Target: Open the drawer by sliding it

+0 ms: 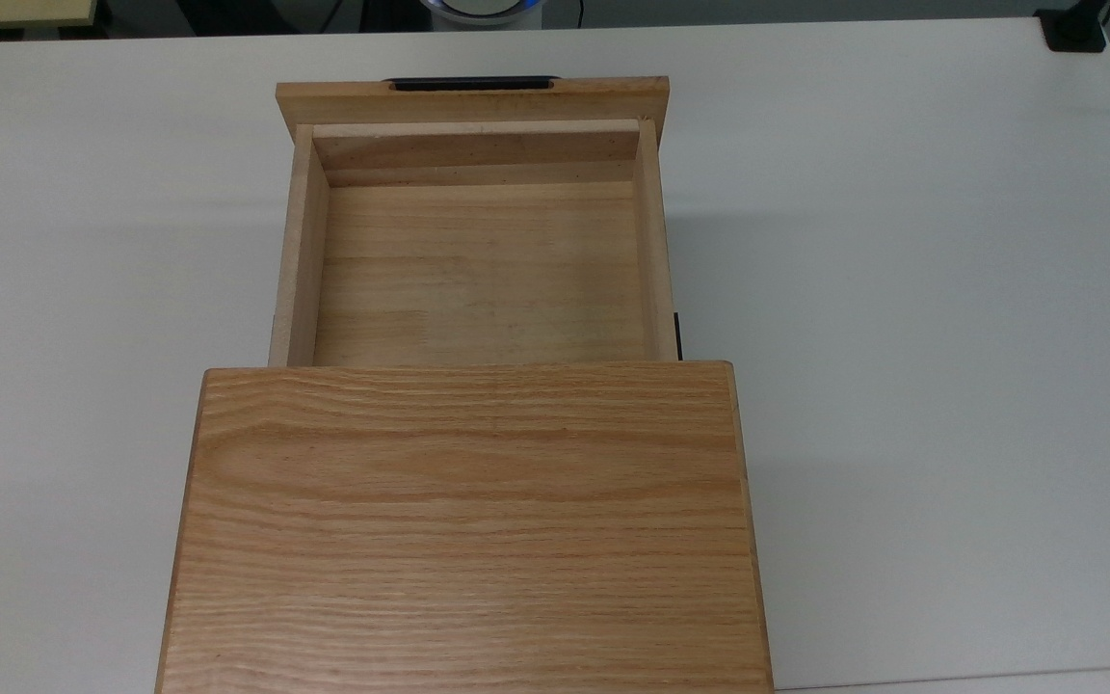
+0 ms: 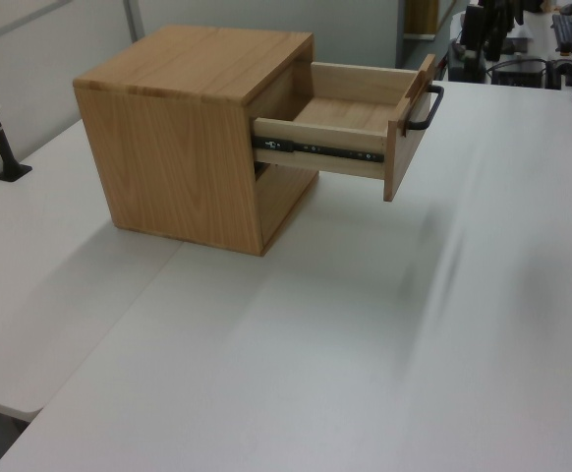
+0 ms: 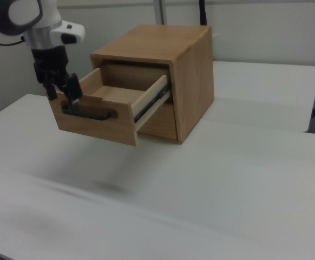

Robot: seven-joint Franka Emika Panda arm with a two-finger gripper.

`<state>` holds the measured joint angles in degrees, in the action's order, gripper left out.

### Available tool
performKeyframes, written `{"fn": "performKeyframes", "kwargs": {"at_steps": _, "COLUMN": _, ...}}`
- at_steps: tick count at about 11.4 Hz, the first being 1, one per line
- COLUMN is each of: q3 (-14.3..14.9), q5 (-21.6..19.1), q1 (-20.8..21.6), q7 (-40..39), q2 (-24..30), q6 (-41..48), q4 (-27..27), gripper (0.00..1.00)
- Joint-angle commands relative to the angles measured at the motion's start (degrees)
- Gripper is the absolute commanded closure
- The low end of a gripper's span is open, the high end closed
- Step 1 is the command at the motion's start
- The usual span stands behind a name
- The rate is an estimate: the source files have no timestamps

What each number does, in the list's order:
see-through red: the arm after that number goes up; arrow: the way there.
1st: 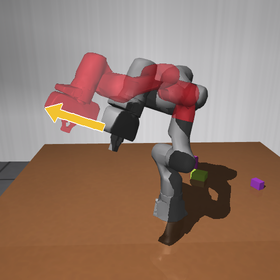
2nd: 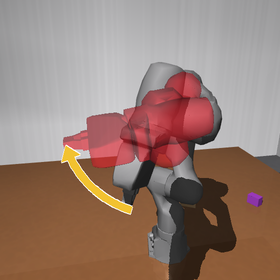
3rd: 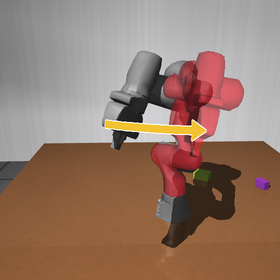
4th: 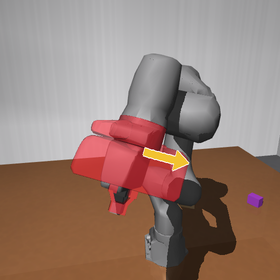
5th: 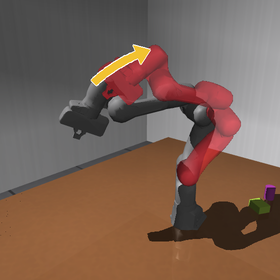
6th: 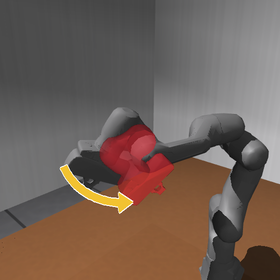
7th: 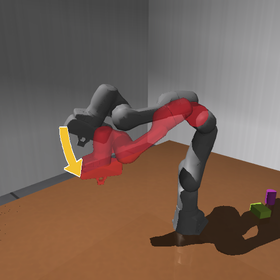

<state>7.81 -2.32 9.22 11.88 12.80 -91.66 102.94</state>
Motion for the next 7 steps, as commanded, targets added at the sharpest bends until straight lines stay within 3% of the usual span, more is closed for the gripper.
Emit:
{"fn": "performKeyframes", "kwargs": {"at_steps": 1, "q3": -4.6, "q5": 8.4, "q1": -3.8, "q7": -12.1, "q2": -5.6, "q6": 6.6, "q4": -7.1, "gripper": 0.00}}
{"fn": "performKeyframes", "kwargs": {"at_steps": 3, "q3": -8.1, "q5": 10.7, "q1": -6.7, "q7": -15.2, "q2": -8.2, "q6": 6.7, "q4": -8.8, "gripper": 0.00}}
{"fn": "performKeyframes", "kwargs": {"at_steps": 7, "q3": -7.7, "q5": 10.1, "q1": -6.6, "q7": -15.2, "q2": -10.7, "q6": 9.2, "q4": -11.9, "gripper": 0.00}}
